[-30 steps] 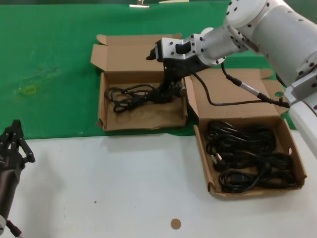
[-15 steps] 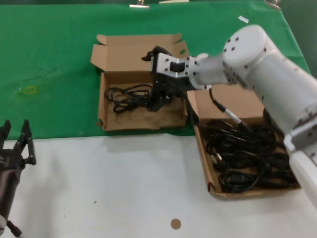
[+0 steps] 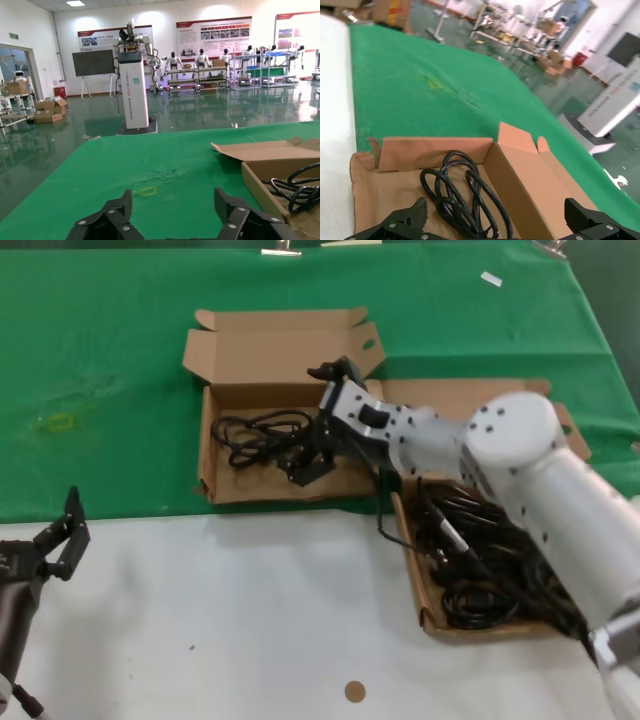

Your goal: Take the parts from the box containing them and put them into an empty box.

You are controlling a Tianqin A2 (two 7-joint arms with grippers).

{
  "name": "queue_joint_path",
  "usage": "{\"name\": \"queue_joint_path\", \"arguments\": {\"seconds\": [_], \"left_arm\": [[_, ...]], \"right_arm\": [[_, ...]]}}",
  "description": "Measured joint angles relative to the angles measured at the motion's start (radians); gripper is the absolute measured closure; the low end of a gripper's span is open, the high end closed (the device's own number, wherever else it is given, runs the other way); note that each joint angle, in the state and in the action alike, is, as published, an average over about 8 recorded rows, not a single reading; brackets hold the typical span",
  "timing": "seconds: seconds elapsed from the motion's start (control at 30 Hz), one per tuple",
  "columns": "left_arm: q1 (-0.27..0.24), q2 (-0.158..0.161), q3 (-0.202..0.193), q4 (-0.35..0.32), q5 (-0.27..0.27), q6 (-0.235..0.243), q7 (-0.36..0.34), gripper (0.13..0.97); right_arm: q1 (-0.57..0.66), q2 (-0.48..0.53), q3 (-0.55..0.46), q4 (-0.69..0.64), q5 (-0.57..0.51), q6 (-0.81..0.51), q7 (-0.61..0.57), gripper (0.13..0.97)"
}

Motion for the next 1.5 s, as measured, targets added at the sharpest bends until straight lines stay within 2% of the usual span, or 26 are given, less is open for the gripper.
{"name": "queue_joint_path", "arguments": {"seconds": [0.2,0.23,0.5,0.63,0.9,1.2,1.5], "left_arm": [[0.000,0.000,0.000,0.000,0.000,0.000,0.000,0.478],[0.000,0.000,0.000,0.000,0.000,0.000,0.000,0.478],[0.000,0.000,0.000,0.000,0.000,0.000,0.000,0.290],[0.000,0.000,0.000,0.000,0.000,0.000,0.000,0.290],[0.000,0.000,0.000,0.000,0.000,0.000,0.000,0.175],[0.000,0.000,0.000,0.000,0.000,0.000,0.000,0.132],[0.000,0.000,0.000,0.000,0.000,0.000,0.000,0.132]], "right_arm": [[-0.120,0.023,0.045,0.123,0.044,0.068,0.037,0.132],[-0.140,0.027,0.053,0.143,0.051,0.079,0.043,0.131],[-0.300,0.058,0.113,0.308,0.110,0.169,0.093,0.129],[-0.380,0.073,0.143,0.390,0.139,0.214,0.117,0.129],[-0.540,0.104,0.203,0.553,0.198,0.304,0.167,0.129],[-0.720,0.139,0.271,0.737,0.264,0.405,0.222,0.129],[-0.890,0.171,0.335,0.911,0.326,0.501,0.274,0.129]]}}
